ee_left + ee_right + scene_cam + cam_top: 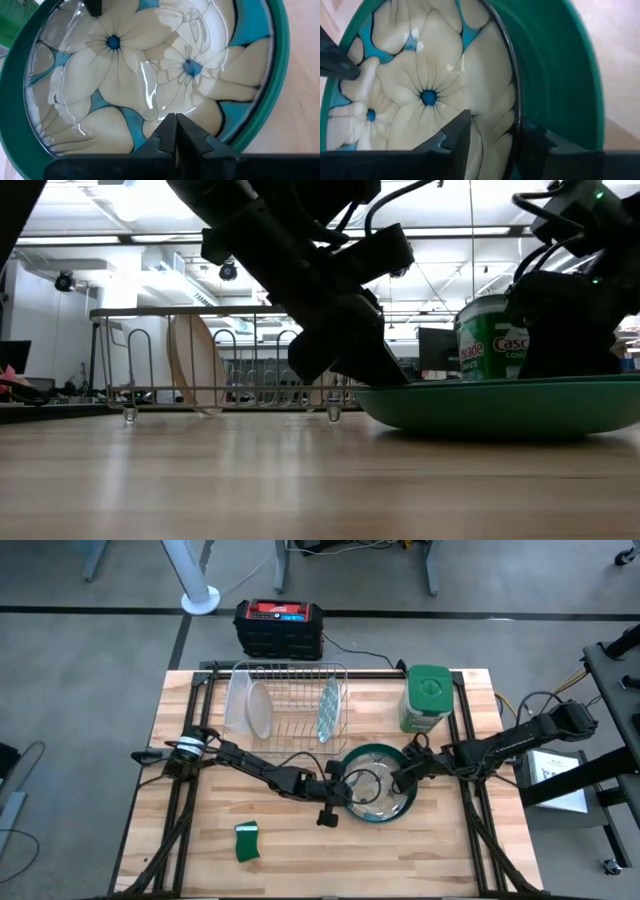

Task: Sort dishes
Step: Put the white patterned plate on the dish rack

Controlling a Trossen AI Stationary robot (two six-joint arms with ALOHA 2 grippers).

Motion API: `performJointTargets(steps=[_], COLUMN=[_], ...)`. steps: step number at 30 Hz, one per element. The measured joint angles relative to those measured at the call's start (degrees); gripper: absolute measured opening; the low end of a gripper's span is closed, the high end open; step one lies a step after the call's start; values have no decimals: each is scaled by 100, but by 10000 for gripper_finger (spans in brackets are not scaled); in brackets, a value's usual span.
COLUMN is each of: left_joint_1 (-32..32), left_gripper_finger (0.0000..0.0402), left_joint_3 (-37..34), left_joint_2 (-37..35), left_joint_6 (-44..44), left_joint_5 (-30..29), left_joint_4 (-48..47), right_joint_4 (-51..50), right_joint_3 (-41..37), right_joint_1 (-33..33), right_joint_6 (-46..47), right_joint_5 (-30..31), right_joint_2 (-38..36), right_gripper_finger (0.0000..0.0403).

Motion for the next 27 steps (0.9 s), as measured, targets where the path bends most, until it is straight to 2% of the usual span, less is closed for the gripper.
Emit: performJointTargets(steps=[9,14,19,27], left_joint_1=[7,11,9,-12], left_gripper_finger=[0,0,0,0], left_joint_3=[-24,-24,-33,-33], left_joint_2=[25,9,-201,-577], left_joint_6=[0,-20,-17,91], left_joint_5=[-138,-152,-164,-166], left_joint_4=[101,161,109,94], right_joint_4=[508,442,325,-1090], right_joint_3=[-4,-10,-11,335], right_joint_1=[-21,-19,-17,-8], right_joint_6=[-355,-461,-682,-660], right_joint_5=[-147,-37,69,244], right_joint_2=[-68,-302,-841,-1820], right_gripper_finger=[13,10,1,1])
